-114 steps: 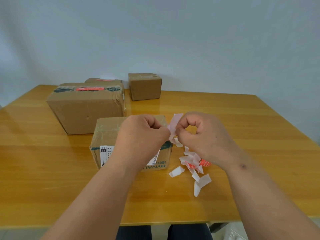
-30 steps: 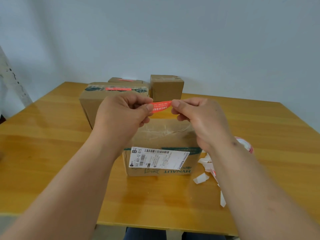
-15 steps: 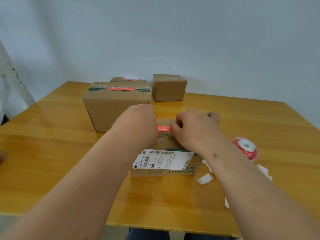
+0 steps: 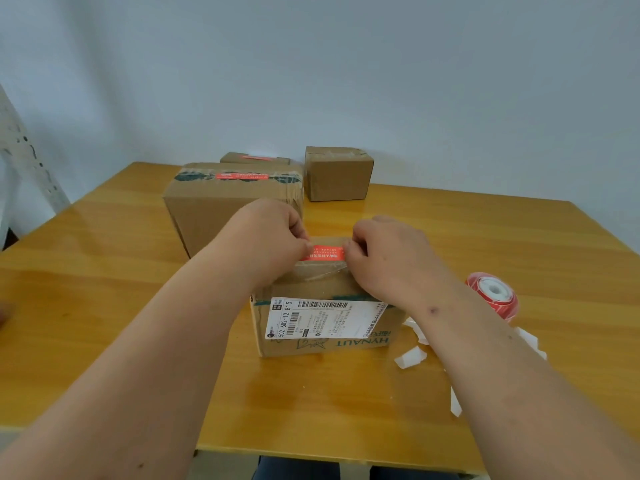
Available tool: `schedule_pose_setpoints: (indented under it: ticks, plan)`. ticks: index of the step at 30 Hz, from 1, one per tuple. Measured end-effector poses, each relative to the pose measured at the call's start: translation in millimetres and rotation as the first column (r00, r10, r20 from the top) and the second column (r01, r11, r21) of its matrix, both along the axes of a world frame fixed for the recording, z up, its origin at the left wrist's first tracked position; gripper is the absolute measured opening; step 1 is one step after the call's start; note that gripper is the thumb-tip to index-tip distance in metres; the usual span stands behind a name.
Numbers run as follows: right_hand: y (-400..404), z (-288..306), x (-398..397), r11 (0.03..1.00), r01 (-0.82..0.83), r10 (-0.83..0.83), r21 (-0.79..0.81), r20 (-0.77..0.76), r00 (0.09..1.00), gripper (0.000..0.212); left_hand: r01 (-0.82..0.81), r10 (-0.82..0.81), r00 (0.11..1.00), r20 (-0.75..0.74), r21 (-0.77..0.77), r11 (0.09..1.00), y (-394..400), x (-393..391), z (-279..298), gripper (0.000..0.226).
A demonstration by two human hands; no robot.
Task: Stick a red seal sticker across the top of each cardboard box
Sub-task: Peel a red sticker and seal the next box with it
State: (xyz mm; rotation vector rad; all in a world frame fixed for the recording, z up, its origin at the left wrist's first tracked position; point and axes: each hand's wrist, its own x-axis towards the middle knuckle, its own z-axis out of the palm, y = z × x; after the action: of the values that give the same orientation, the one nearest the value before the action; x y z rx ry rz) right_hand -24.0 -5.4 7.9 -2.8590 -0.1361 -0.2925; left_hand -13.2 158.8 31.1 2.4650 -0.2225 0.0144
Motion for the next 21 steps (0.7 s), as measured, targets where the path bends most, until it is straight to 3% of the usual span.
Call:
schedule_pose_setpoints:
  ticks: [11,21]
  plan:
    - [1,-4,0,0.993,-0.033,0.039,-0.116,0.054,0.998,0.030,0.013,0.012,0.995,-0.099,0.245,0.970,-13,4,4,0.007]
    - [1,3,-3,0.964,0.025,-0.014,-0.265,0.042,0.999,0.027,0.007,0.007,0.999,-0.039,0.345,0.939,-15,10,-6,0.004]
